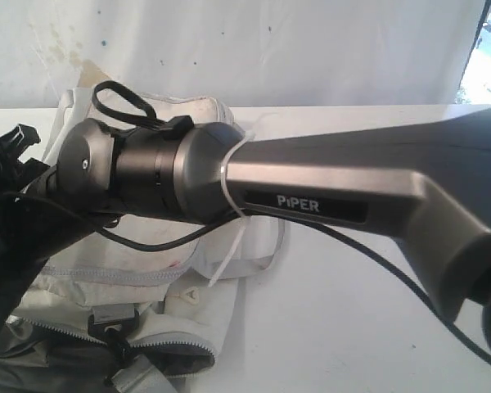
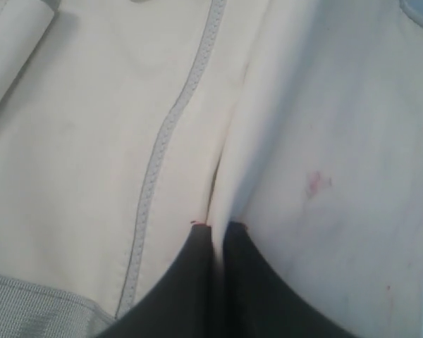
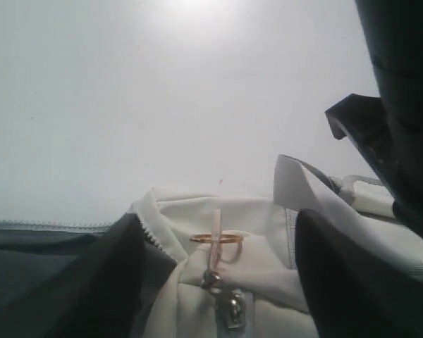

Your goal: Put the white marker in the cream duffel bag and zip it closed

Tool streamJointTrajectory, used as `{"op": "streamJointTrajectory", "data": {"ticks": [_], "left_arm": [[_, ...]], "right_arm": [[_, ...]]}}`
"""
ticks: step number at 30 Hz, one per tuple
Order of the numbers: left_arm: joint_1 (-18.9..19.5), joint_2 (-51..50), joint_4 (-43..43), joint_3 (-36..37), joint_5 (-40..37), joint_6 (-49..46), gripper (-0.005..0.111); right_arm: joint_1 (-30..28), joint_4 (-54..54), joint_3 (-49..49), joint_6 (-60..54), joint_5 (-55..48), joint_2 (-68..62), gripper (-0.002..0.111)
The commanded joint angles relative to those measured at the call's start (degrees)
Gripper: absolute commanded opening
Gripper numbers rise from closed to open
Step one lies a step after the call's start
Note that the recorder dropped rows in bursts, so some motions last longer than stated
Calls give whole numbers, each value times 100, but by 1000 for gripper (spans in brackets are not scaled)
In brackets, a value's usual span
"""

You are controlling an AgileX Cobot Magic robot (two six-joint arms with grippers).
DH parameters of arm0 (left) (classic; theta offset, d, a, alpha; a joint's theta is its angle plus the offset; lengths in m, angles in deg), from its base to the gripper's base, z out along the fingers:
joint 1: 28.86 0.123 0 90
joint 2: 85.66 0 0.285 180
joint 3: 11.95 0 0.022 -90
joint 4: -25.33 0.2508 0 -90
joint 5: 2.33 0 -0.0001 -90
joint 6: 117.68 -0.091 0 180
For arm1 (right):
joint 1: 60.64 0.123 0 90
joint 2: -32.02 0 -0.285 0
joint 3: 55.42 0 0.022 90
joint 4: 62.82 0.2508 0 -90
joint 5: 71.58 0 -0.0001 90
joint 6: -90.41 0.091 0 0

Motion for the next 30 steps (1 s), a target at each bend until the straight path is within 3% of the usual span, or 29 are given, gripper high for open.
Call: {"op": "streamJointTrajectory", "data": {"ticks": [1, 13, 22, 27, 30], "left_arm": [[11, 6, 225, 37, -19, -273, 0], [11, 6, 215, -95, -559, -1426, 0], [11, 6, 295, -130, -574, -1426, 0], [11, 6, 297, -130, -538, -1416, 0], [11, 6, 307, -130, -514, -1416, 0]], "right_arm": [[40, 9, -2, -86, 88, -43, 52], [40, -378, -7, -86, -119, -233, 49], [40, -623, -7, -62, -132, -231, 23], [40, -631, -7, -62, -316, -173, 3], [40, -631, -7, -35, -483, -150, 0]]}}
